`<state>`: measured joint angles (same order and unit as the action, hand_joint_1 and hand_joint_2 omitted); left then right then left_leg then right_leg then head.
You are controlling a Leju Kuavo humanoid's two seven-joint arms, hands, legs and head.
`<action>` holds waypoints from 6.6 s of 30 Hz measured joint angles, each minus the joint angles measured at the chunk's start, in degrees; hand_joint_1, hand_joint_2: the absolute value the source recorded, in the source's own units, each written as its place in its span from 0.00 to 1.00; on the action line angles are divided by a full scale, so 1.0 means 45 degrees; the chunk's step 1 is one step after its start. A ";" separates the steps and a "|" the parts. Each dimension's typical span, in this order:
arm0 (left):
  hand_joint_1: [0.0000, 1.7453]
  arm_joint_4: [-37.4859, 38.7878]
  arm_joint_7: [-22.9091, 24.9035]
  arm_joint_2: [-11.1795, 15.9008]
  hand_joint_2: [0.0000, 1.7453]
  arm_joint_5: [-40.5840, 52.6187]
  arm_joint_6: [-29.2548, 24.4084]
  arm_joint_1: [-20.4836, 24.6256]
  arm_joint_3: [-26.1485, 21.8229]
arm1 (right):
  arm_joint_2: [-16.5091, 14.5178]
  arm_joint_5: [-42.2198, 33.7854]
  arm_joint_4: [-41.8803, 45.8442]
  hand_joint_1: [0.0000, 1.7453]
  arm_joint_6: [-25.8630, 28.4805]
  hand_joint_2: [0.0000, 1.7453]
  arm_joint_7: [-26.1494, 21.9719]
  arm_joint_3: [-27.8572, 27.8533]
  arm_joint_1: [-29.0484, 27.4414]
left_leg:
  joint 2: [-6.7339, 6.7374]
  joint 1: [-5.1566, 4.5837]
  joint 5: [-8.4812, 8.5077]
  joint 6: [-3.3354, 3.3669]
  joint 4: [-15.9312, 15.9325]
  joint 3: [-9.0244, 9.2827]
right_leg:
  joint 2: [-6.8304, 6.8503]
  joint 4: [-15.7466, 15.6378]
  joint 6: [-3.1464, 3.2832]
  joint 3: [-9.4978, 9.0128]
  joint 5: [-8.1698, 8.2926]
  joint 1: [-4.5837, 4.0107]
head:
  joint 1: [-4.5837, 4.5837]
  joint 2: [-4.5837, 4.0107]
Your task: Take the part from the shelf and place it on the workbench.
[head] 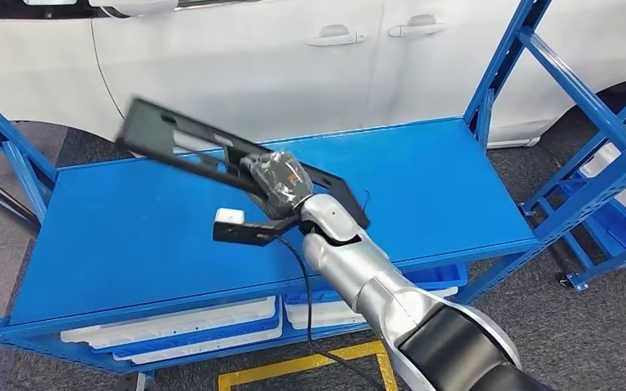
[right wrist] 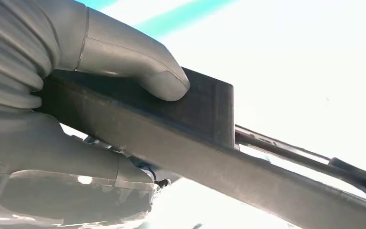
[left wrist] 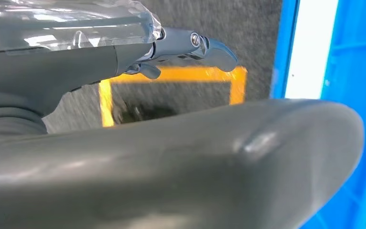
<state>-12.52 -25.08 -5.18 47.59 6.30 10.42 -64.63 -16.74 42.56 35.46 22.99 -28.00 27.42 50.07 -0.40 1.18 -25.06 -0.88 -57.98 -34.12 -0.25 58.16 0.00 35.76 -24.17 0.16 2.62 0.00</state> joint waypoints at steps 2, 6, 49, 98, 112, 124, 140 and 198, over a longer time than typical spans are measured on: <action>0.00 0.0000 -0.0172 0.0029 0.00 -0.0316 0.0102 -0.0135 -0.0126 | 0.0402 -0.5704 0.3748 1.00 -0.1717 1.00 -0.1573 -0.1066 -0.1010 | 0.0006 0.0028 -0.0344 -0.0095 -0.0409 -0.0160 | 0.0119 -0.0134 0.0151 -0.0118 0.0003 0.0032 | 0.0000 0.0000; 0.00 0.0000 -0.0392 0.0118 0.00 -0.0668 0.0202 -0.0578 -0.0376 | 0.1398 -1.3501 1.0192 1.00 -0.7339 1.00 -0.1385 -0.2583 -0.3052 | 0.0038 0.0041 -0.1733 -0.0176 -0.3327 -0.1399 | 0.0276 -0.0196 0.0343 -0.0260 -0.0085 -0.0008 | 0.0000 0.0000; 0.00 0.0000 0.1220 0.0570 0.00 -0.0285 -0.0802 -0.1056 -0.0647 | 0.2126 -1.2870 1.5559 1.00 -1.3300 1.00 -0.2635 -0.1265 -0.9445 | 0.0101 -0.0022 -0.0520 0.0508 0.0150 0.0891 | 0.0019 0.0933 -0.0337 0.0902 -0.0262 0.0043 | 0.0000 0.0000; 0.00 0.0015 0.2282 0.0110 0.00 -0.0071 -0.1359 -0.1134 -0.0555 | 0.2659 -1.3219 1.4648 1.00 -1.3531 1.00 -0.2618 -0.1784 -0.9542 | 0.0171 -0.0044 -0.1383 -0.0161 -0.2511 -0.1295 | 0.0154 -0.0539 0.0374 -0.1326 -0.0610 0.0033 | 0.0002 0.0000; 0.00 0.0015 0.2363 0.0019 0.00 -0.0030 -0.1528 -0.1162 -0.0555 | 0.2924 -1.2975 1.4600 1.00 -1.3767 1.00 -0.2623 -0.1870 -0.9925 | 0.0179 -0.0038 -0.0397 0.0493 0.0263 0.0803 | 0.0088 0.1657 -0.0377 0.0237 -0.1328 0.0056 | 0.0000 0.0000; 0.00 0.0019 0.2524 -0.0124 0.00 0.0044 -0.1993 -0.1245 -0.0573 | 0.2892 -1.2588 1.5057 1.00 -1.4040 1.00 -0.2624 -0.2173 -1.0133 | 0.0657 -0.0220 -0.0328 0.0176 0.0126 0.0555 | 0.0561 -0.0297 0.0197 -0.0886 -0.0436 -0.0150 | 0.0000 0.0000; 0.00 0.0019 0.2118 0.0239 0.00 0.0541 -0.3246 -0.1197 -0.0537 | 0.2443 -1.2194 1.6211 1.00 -1.4055 1.00 -0.2641 -0.2640 -1.0646 | -0.0301 -0.0011 -0.0428 0.0304 0.0065 0.0656 | -0.0934 0.0197 -0.0174 -0.0293 -0.0343 0.0001 | -0.0001 0.0000; 0.00 -0.0019 0.3709 -0.0094 0.00 0.2219 -0.2541 -0.1141 0.0447 | 0.1977 -1.2683 1.7453 1.00 -1.4500 1.00 -0.2635 -0.3951 -1.0316 | -0.0985 0.0021 -0.0484 0.0048 -0.0140 0.0496 | -0.1434 0.0037 0.0057 -0.0334 -0.0227 -0.0013 | 0.0001 0.0000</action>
<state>-12.61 -8.39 -5.60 57.58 -5.14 5.29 -62.61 -7.84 -14.52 113.99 -42.26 -39.86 9.64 3.65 -4.84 1.27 -27.24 -0.66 -58.62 -31.89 -6.70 58.32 0.25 34.25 -25.19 0.10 2.63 0.00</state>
